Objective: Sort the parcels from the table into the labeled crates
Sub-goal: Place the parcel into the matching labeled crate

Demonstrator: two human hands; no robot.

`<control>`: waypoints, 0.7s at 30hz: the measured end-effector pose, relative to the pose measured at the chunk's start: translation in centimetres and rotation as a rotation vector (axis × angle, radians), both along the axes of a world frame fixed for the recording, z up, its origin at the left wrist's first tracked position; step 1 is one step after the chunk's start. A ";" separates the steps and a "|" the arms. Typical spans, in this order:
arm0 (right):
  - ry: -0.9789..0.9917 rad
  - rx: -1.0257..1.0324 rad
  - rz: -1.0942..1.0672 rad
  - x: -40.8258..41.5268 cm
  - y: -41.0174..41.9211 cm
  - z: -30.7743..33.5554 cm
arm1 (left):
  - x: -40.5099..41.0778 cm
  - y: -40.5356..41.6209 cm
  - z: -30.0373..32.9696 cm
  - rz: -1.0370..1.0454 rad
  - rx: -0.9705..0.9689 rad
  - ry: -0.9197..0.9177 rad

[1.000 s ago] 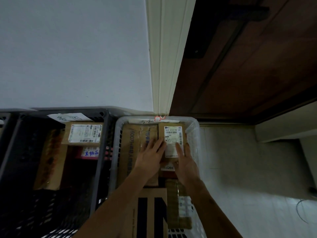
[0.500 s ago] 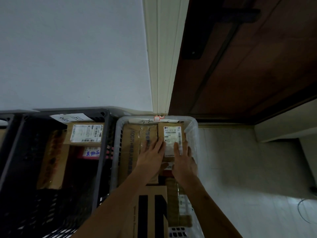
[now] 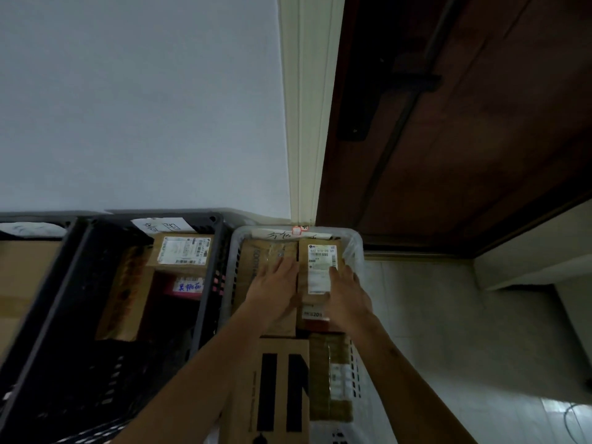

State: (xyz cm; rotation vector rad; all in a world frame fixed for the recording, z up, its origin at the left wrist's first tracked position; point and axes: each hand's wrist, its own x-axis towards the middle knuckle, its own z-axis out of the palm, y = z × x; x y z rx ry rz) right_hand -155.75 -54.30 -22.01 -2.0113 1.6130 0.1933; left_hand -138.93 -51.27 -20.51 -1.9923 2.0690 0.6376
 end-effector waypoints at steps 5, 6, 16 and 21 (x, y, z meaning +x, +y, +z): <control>-0.007 -0.010 0.075 -0.5 -1.1 5.2 | -0.3 0.7 6.1 0.105 -0.113 0.026; -0.018 -0.022 0.097 -0.6 -1.3 6.8 | -0.4 0.9 7.5 0.137 -0.127 0.027; -0.009 -0.235 0.438 -2.1 -2.1 24.3 | -1.5 6.1 23.2 0.280 -0.321 -0.118; -0.030 -0.368 0.573 0.7 0.3 32.7 | -0.1 9.6 33.2 0.403 -0.418 -0.189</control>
